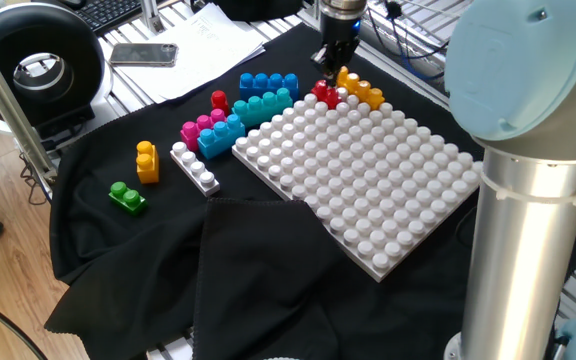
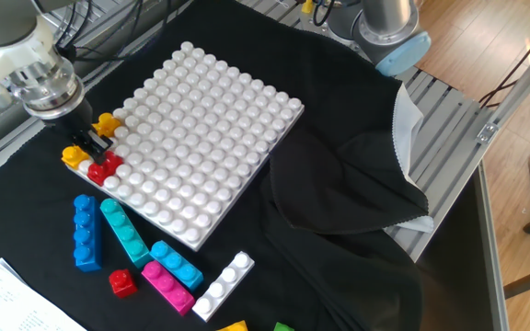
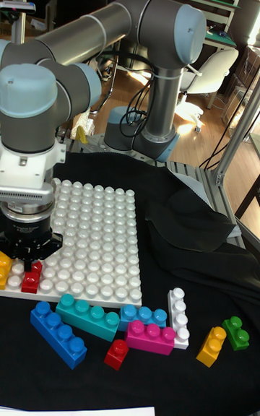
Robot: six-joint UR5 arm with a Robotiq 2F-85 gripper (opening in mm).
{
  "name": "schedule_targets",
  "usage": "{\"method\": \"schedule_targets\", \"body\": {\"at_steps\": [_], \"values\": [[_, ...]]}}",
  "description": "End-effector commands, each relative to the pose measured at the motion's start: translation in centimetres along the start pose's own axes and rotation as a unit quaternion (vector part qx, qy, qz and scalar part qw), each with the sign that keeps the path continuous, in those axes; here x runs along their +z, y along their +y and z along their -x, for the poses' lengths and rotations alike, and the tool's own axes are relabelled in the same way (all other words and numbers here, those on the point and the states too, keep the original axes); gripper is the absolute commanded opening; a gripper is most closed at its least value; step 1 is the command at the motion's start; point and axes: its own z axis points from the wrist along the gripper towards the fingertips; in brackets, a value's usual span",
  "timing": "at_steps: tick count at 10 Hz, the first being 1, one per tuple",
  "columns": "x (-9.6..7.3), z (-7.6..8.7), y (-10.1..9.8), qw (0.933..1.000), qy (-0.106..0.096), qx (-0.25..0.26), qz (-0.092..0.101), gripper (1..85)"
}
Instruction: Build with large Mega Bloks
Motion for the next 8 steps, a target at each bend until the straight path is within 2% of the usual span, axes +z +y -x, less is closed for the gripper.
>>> {"method": "schedule_targets", "body": {"at_steps": [1,2,3,4,5,6,7,8], "values": [[-2.4,1.4,0.2,0.9976,-0.006,-0.066,-0.019,18.7],[-2.4,2.9,0.3,0.991,-0.023,-0.131,-0.018,31.0],[-2.0,4.6,1.2,0.9803,-0.048,-0.192,0.0,54.0],[-1.6,6.2,2.1,0.9649,-0.072,-0.252,0.017,83.0],[-0.8,7.2,2.9,0.9547,-0.082,-0.284,0.03,85.0],[-0.1,7.7,2.2,0.9475,-0.076,-0.31,0.014,85.0],[0.5,8.1,2.3,0.9395,-0.073,-0.334,0.009,85.0],[0.9,8.3,2.8,0.9341,-0.071,-0.349,0.014,85.0]]}}
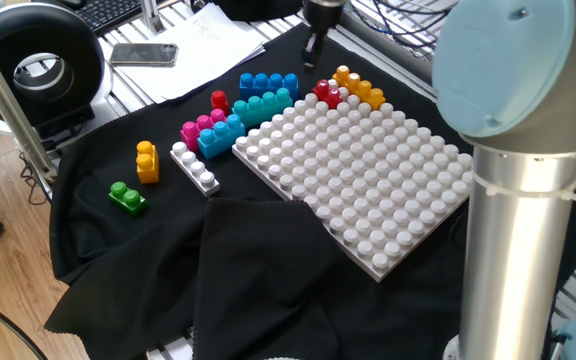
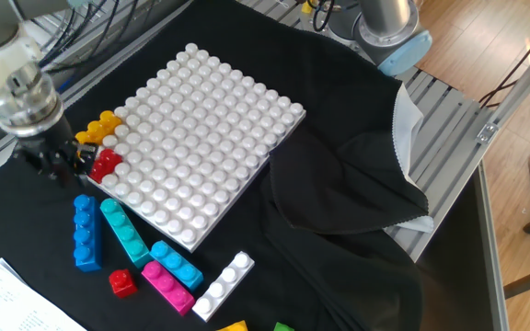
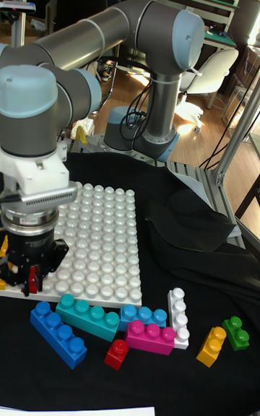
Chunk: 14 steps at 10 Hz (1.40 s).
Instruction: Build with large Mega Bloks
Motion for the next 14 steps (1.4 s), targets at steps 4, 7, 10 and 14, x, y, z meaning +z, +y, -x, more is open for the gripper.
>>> {"method": "schedule_targets", "body": {"at_steps": [4,7,10,14], "values": [[1.0,0.7,3.1,0.9938,0.025,-0.096,0.05,85.0],[1.5,1.6,2.5,0.9959,0.02,-0.083,0.031,84.3],[2.2,2.5,2.3,0.9983,0.011,-0.05,0.027,68.0],[1.7,2.8,3.1,0.9985,0.004,-0.031,0.044,64.7]]}}
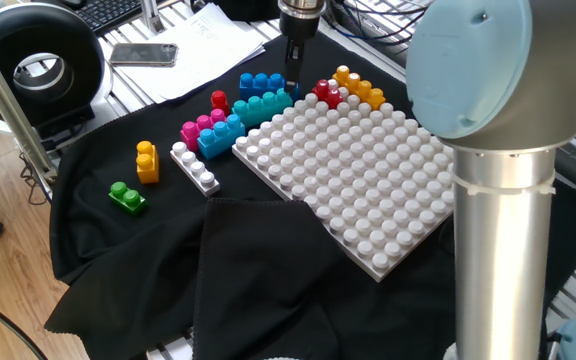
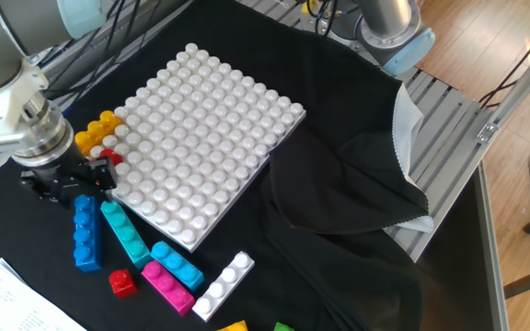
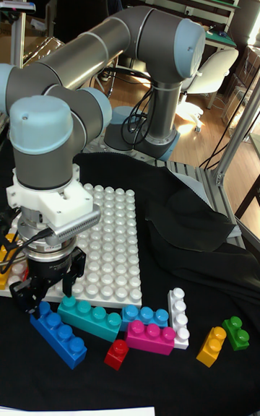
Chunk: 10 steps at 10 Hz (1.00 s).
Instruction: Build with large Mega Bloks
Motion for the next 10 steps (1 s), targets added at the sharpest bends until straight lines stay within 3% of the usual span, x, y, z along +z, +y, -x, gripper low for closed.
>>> {"method": "schedule_targets", "body": {"at_steps": [1,4,5,6,7,10], "values": [[-0.6,0.3,0.2,0.9998,-0.009,0.014,0.012,64.7],[-0.7,0.4,-0.8,0.9998,-0.012,0.012,0.002,64.7],[-0.7,0.6,-1.8,0.9996,-0.016,0.013,-0.017,64.7],[-0.7,0.5,-2.6,0.9992,-0.015,0.02,-0.033,58.3],[-0.6,0.5,-3.0,0.9987,-0.014,0.03,-0.04,56.7],[0.5,0.8,-3.1,0.9989,-0.016,0.025,-0.035,55.0]]}}
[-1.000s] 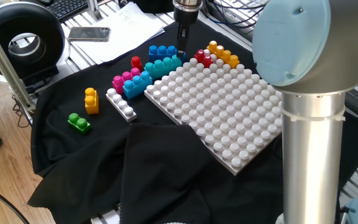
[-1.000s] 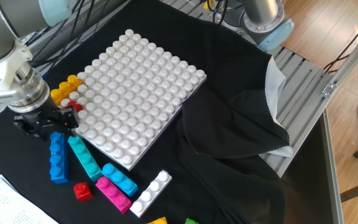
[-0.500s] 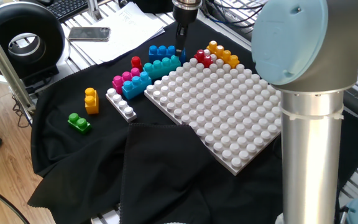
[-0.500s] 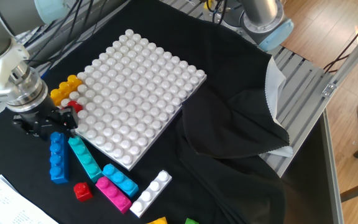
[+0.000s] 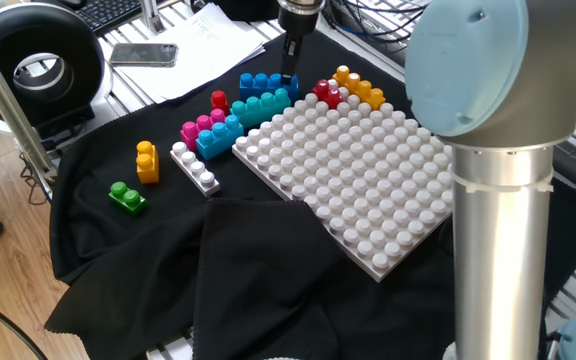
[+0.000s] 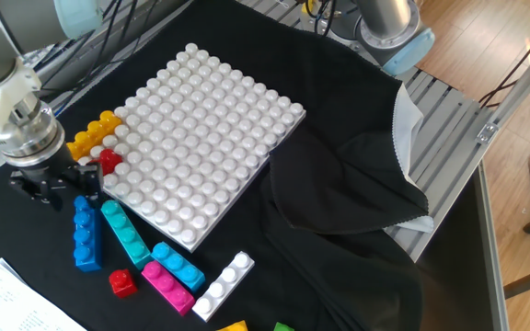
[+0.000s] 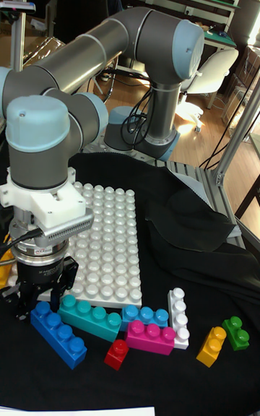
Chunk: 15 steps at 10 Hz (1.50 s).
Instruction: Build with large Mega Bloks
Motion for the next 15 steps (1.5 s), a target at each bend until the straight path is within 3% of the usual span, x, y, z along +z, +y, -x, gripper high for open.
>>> {"method": "schedule_targets", "body": {"at_steps": [1,3,10,15], "values": [[0.9,0.2,1.0,0.9998,0.0,0.012,0.017,54.0],[1.2,0.6,2.2,0.9994,-0.004,0.02,0.027,53.7],[2.2,1.5,0.1,0.9997,-0.021,0.001,-0.007,42.7],[2.5,1.7,0.4,0.9996,-0.025,0.015,-0.005,31.7]]}}
